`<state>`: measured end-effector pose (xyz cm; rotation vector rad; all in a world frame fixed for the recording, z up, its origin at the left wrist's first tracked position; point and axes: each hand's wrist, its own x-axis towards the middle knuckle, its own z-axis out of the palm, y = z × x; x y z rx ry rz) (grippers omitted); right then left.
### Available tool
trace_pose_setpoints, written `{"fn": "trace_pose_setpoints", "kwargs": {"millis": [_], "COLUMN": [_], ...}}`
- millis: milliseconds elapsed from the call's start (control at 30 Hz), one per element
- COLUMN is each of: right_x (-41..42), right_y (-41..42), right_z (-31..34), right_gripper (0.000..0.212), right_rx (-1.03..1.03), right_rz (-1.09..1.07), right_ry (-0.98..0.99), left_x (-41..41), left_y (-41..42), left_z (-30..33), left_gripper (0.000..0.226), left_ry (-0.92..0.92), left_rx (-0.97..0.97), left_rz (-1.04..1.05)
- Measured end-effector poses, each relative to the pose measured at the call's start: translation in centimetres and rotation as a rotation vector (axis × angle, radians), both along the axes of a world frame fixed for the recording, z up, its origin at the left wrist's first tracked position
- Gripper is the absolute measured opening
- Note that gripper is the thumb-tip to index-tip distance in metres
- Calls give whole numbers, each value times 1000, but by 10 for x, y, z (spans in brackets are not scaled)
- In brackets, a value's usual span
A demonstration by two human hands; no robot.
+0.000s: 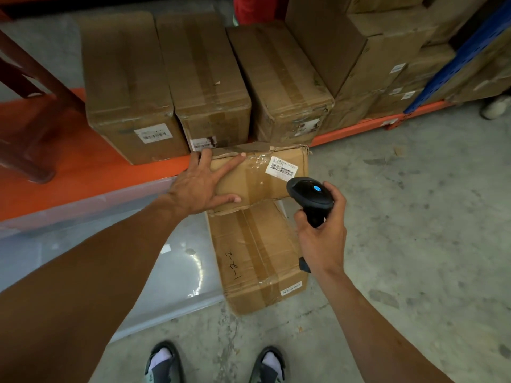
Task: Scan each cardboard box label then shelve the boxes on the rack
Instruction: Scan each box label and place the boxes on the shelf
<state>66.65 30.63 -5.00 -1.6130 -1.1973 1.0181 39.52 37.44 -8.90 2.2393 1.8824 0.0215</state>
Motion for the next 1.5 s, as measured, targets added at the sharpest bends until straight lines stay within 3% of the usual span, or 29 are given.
{"fn": "trace_pose_setpoints", "kwargs": {"millis": [167, 400, 600, 833, 967, 1133, 1267, 1400, 1500], "right_x": [-3, -17, -26, -21, -10, -9, -20, -26, -29], "right_y": [-11, -7, -4, -10, -12, 5, 70, 135, 129], "right_z": [-34, -95, -126, -137, -123, -76, -29, -16, -35], "right_gripper": [68, 63, 66, 84, 91, 89, 97, 97, 68], "right_rx": [-92, -430, -586, -592, -510, -229, -49, -187, -340], "right_rz": [42, 369, 453, 454, 392, 83, -61, 47, 152], "right_ry": [-20, -671, -851, -826, -714, -204, -24, -97, -176], "left_x": [-14, -9, -8, -16, -15, -14, -10, -5, 3], "left_y": [25, 40, 26, 34, 37, 26, 11, -14, -42], "left_z": [15, 17, 9, 12, 16, 14, 3, -15, -33], "left_gripper": [95, 94, 94, 94, 95, 96, 96, 109, 116], "left_ry": [-89, -159, -184, -219, -216, -217, -202, -231, -355], "left_rx": [-58, -79, -49, -49, -64, -86, -50, 54, 41], "left_rz": [8, 38, 19, 34, 37, 36, 14, 14, 101]}}
